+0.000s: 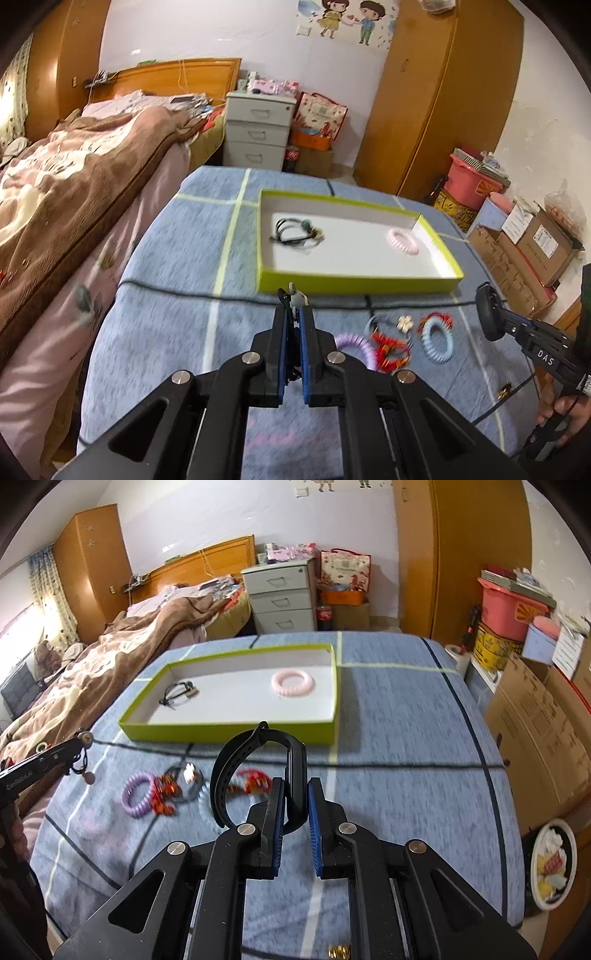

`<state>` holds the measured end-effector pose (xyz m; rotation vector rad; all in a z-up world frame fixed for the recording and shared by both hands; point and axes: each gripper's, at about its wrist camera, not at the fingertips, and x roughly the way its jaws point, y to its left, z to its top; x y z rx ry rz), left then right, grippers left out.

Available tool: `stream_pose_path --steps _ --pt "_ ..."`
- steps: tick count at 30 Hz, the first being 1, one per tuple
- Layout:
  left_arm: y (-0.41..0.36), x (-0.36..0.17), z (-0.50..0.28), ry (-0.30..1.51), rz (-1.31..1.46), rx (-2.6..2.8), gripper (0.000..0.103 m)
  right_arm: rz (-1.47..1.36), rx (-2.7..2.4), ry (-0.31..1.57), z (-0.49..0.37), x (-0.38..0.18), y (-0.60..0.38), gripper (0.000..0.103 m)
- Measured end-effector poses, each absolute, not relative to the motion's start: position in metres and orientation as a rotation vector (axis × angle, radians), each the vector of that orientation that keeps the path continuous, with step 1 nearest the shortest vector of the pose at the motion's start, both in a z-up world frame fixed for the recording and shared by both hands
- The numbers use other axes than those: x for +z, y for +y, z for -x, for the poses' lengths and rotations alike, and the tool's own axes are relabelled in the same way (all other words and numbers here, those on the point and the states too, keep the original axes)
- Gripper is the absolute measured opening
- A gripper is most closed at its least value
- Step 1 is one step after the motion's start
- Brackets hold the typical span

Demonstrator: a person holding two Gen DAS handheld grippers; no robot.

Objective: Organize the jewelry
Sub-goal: 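Lift both held items and carry them over the green box, then lower the watch band and hair tie into the box and open both grippers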

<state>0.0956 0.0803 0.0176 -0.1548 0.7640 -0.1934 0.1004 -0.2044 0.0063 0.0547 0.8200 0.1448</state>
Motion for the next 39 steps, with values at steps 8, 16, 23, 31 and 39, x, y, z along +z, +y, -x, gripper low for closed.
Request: stream_pose_path --steps 8,16,23,31,39 --pt "0.062 0.025 -0.127 0.763 0.17 -0.259 0.007 -0.049 0.19 0.818 -0.141 0.017 -0.193 0.013" --pt "0.042 0.022 -0.161 0.779 0.163 -0.293 0.007 -0.027 0.195 0.855 -0.194 0.013 -0.18 0.013" --pt "0.034 0.011 -0.185 0.814 0.162 -0.293 0.007 -0.01 0.202 0.903 -0.238 0.0 -0.171 0.013" --pt "0.037 -0.005 -0.198 0.856 0.178 -0.27 0.007 -0.013 0.224 0.945 -0.268 -0.011 -0.16 0.013" --pt "0.038 -0.012 -0.204 0.87 0.185 -0.263 0.007 0.006 0.223 0.983 -0.285 -0.023 -0.155 0.013"
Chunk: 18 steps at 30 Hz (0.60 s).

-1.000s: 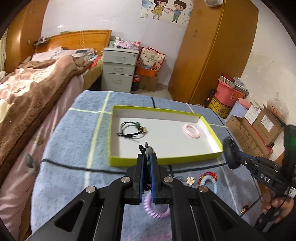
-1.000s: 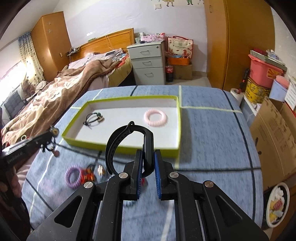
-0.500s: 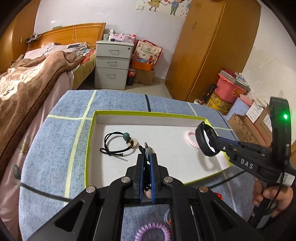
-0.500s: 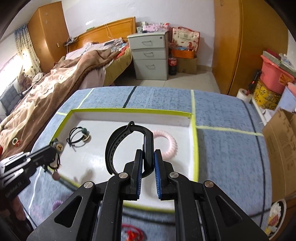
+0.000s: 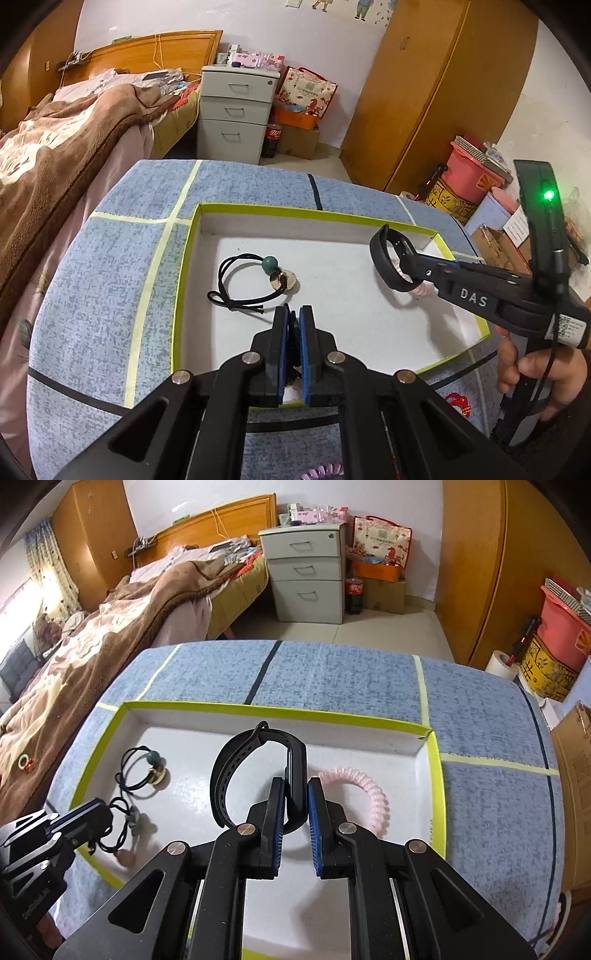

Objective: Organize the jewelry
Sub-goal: 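Lower the watch band and hair tie into the box and open both grippers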

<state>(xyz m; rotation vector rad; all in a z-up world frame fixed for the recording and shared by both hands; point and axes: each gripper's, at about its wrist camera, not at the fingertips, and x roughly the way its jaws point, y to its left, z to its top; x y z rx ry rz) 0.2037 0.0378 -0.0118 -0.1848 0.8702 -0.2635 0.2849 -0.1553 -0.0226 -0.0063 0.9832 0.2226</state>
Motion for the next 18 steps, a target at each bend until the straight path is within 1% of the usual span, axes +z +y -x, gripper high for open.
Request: stream_pose_path --steps 15,18 --pt "0.045 -0.027 -0.21 0.918 0.209 -0.251 0.007 0.021 0.219 0.994 -0.293 -0.029 -0.154 0.013" --pt "0.044 -0.028 -0.212 0.923 0.208 -0.245 0.007 0.03 0.223 0.995 -0.293 -0.028 -0.153 0.014"
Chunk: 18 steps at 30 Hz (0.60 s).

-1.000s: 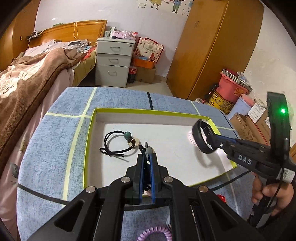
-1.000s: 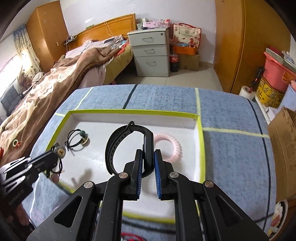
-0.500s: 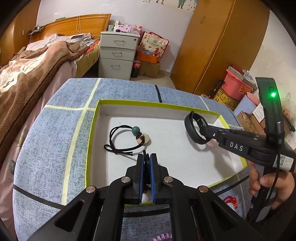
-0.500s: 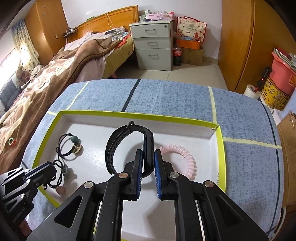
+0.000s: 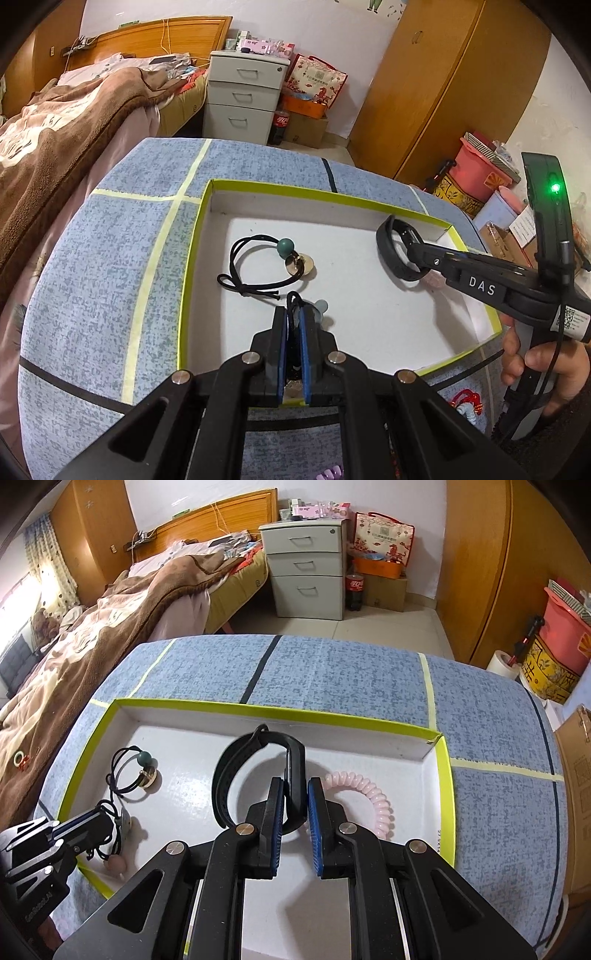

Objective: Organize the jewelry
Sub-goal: 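Lower the watch band and hair tie into the box and open both grippers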

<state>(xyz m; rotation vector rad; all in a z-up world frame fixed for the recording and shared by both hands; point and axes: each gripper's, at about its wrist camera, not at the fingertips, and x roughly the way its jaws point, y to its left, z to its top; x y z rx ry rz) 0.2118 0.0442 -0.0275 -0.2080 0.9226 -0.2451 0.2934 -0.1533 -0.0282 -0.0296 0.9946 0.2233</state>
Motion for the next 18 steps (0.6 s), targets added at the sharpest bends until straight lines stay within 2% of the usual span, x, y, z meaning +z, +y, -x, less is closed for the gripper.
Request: stream_pose_path --steps 7,10,12,14,16,18 --pt "0.0421 -0.0275 -0.2122 0.925 0.203 -0.252 0.013 0.035 0.22 0.99 -0.2917 -0.0278 -0.1506 0.015" --pt "0.0414 -0.0269 -0.212 0.925 0.198 -0.25 0.02 0.034 0.219 0.993 -0.2916 -0.0276 -0.1514 0.016" --pt "0.0411 -0.0257 -0.2115 0.921 0.196 -0.247 0.034 0.041 0.218 0.991 -0.2918 -0.0278 -0.1515 0.018" --pt "0.0422 -0.0265 -0.2115 0.924 0.208 -0.255 0.036 0.036 0.217 0.99 -0.2912 -0.0273 -0.1525 0.023" --pt "0.043 -0.0265 -0.2107 0.927 0.208 -0.246 0.036 0.022 0.219 0.981 -0.29 -0.0252 -0.1554 0.039" --pt "0.0431 -0.0247 -0.2083 0.919 0.204 -0.246 0.037 0.014 0.23 0.97 -0.2876 -0.022 -0.1555 0.042"
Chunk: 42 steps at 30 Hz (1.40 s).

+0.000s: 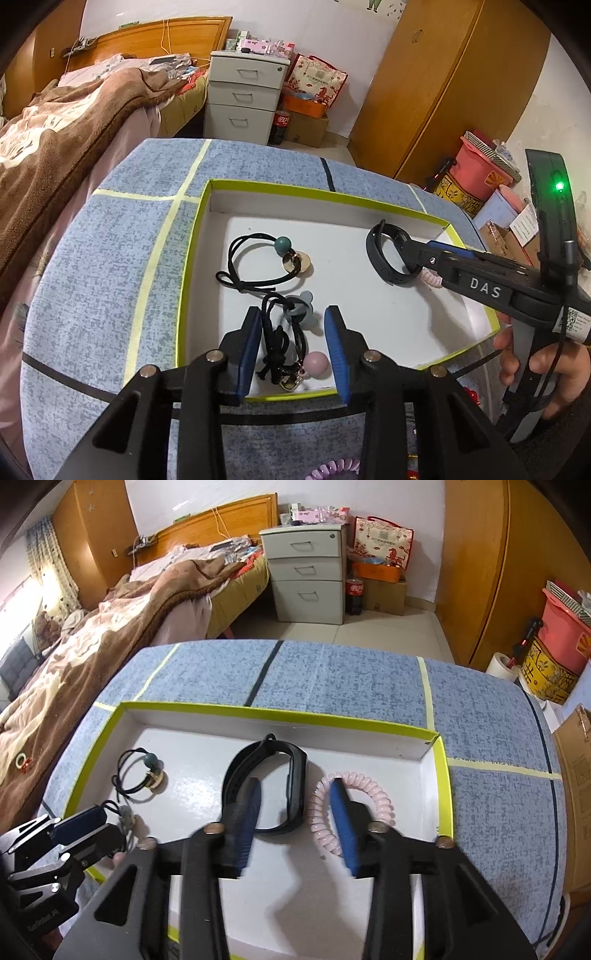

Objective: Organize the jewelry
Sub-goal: 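Lower the watch band and hair tie into the box and open both grippers, then move both grippers to the loose items while the right gripper grasps the gold clip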

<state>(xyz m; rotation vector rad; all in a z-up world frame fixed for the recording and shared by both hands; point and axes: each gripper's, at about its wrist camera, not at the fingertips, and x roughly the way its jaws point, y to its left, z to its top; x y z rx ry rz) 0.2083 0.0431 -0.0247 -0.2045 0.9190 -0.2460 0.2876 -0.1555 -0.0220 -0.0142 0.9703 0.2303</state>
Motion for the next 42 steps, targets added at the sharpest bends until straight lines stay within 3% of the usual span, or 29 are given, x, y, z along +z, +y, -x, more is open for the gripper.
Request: stream_pose_path --steps 3,14,29,33,42 --pt "0.043 -0.021 -0.205 0.914 0.207 -0.256 0.043 0.013 0.227 0.96 -0.284 -0.018 -0.156 0.042" --pt "0.043 0.003 -0.172 0.855 0.201 -0.262 0.051 -0.018 0.243 0.896 -0.245 0.01 -0.159 0.042" --pt "0.067 0.011 -0.108 0.806 0.238 -0.26 0.055 -0.038 0.264 0.836 -0.161 0.028 -0.179 0.043" --pt "0.072 0.008 -0.093 0.801 0.251 -0.259 0.055 -0.023 0.236 0.826 -0.14 0.028 -0.191 0.052" --pt "0.071 0.001 -0.069 0.808 0.244 -0.292 0.055 -0.081 0.17 0.824 -0.092 0.022 -0.226 0.052"
